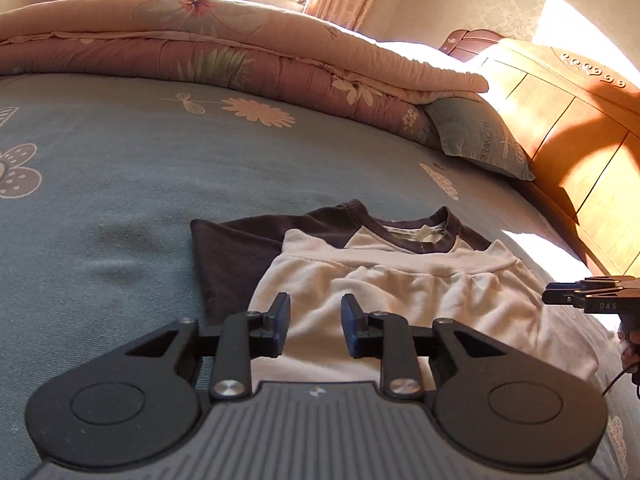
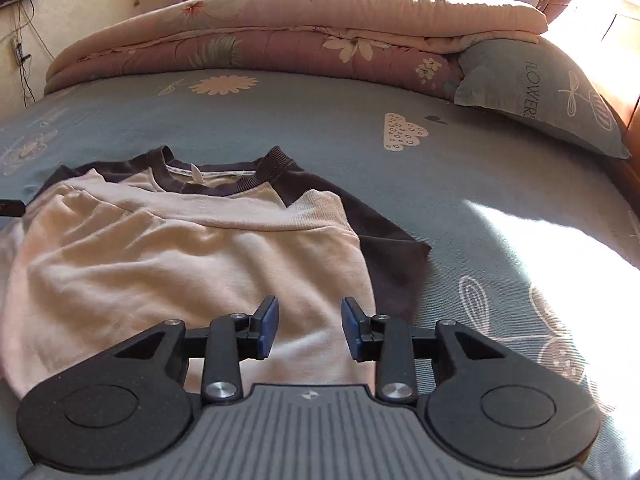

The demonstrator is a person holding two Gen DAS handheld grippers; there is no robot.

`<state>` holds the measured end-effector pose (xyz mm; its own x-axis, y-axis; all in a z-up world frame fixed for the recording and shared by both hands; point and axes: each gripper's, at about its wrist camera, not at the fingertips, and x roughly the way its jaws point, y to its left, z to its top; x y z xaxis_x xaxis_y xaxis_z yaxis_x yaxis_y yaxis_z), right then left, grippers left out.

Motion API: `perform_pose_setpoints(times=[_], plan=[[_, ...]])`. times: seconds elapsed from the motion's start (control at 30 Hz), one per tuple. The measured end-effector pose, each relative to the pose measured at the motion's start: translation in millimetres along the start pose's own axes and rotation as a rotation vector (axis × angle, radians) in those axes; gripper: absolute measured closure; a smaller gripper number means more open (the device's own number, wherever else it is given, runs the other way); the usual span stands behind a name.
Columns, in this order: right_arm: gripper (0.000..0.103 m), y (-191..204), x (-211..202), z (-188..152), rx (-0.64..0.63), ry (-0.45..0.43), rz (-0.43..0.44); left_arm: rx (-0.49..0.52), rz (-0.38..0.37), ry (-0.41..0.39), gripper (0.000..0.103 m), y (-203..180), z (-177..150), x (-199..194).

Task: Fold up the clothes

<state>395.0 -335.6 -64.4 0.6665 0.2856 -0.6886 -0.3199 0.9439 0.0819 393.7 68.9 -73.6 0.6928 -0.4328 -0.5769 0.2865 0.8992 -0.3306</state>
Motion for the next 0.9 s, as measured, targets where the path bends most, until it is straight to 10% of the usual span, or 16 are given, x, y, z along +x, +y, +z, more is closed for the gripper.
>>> perform_pose_setpoints(times=[0.2,0.27,0.33,0.53,0.7,0.9], plan=[[0.036,60.2,43.8,18.4,-0.127,0.063,0.062,0.085,-0.009,0.089,0.063,-21.1,-6.3,30.4],[0.055,67.5,59.1,17.2,-0.177,0.076,0.001,0.08,0.012,0.08,0.063,-17.0,-9.0,33.3],[0.097,55.4,64.6,22.9,-0.155,0.061,-0.047,0.093,0.036,0.07,0.062,-14.2,-7.8,33.5],[0.103,40.9,72.1,41.5,-0.125,0.044,-0.102,0.083,0.083,0.068,0.061,-12.8,4.2,36.1],[0.089,60.4,42.2,53.6,-0.198,-0.022,-0.006,0.13,0.012,0.085,0.055,-27.5,-4.4,14.4],[0.047,48.0,65.3,64.9,-0.317,0.046,0.016,0.148,0.003,0.112,0.049,-31.1,-30.3,-1.2]])
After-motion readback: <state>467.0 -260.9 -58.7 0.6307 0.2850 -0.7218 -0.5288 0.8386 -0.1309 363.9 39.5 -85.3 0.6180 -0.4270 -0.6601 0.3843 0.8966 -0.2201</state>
